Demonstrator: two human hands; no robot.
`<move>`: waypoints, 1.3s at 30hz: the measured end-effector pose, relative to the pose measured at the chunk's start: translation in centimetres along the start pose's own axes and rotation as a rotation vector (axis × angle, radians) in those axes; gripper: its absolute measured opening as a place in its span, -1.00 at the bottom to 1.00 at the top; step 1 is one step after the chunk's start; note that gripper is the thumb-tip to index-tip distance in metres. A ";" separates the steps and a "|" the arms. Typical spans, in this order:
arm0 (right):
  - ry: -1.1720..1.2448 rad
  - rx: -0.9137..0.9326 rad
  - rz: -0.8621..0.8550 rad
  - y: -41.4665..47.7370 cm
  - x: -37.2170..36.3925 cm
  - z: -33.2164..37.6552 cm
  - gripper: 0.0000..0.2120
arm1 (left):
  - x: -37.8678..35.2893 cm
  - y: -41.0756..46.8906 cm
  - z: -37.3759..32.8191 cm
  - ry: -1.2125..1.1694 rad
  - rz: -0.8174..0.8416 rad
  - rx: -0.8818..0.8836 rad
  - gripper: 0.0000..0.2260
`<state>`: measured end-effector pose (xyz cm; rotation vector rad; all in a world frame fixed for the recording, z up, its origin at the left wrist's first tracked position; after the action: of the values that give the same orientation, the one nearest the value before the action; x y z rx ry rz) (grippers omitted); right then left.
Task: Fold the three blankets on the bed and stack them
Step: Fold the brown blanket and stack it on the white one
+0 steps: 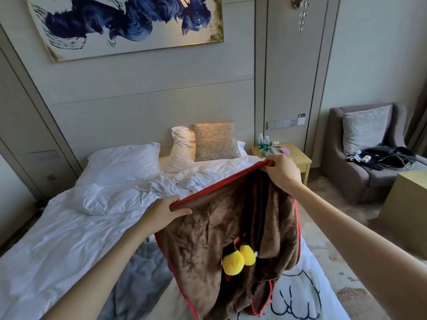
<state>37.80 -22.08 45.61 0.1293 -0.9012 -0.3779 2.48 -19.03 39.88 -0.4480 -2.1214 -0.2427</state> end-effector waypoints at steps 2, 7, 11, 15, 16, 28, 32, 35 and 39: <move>0.003 -0.026 -0.002 0.2 -0.3 -0.4 -0.89 | 0.3 -0.3 0.8 0.004 -0.014 0.022 -0.45; -0.017 -0.074 -0.004 0.5 -1.0 -1.5 -0.88 | 1.1 -0.7 1.8 -0.014 -0.005 0.053 -0.74; -0.029 -0.130 -0.010 0.4 -1.5 -3.1 -0.88 | 1.5 -1.0 3.2 -0.156 0.019 0.032 -0.81; -0.035 -0.167 -0.021 0.2 -1.8 -4.4 -0.90 | 1.8 -0.9 4.1 -0.181 -0.056 0.136 -0.94; -0.035 -0.174 -0.027 0.1 -1.8 -4.6 -0.89 | 1.9 -0.8 4.0 -0.111 -0.090 0.157 -0.95; 0.017 -0.127 0.005 -0.4 -1.4 -3.8 -0.90 | 0.7 0.7 0.6 0.887 -0.177 0.240 -0.81; -0.112 -0.089 0.007 -1.2 -1.0 -3.1 -0.87 | 1.7 0.7 0.3 0.921 -0.243 0.304 -0.75; -0.173 -0.055 -0.022 -1.9 -0.6 -2.6 -0.85 | 3.2 0.6 -0.3 0.862 -0.344 0.291 -0.84; -0.004 -0.030 0.021 -3.1 -0.1 -2.3 -0.86 | 5.0 0.6 0.0 0.534 -0.440 0.250 -0.85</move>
<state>38.76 -25.03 43.27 0.0917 -0.9002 -0.3720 0.16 -17.40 44.02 0.2216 -1.6668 -0.3027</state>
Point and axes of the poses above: each hand's wrist, its own y-axis towards the middle knuckle, its own x-axis out of the back of the hand, z = x × y, the point moved 2 cm from there along y, towards the middle knuckle, and after that the axes turned 7 degrees about z, right-handed, at the moved point
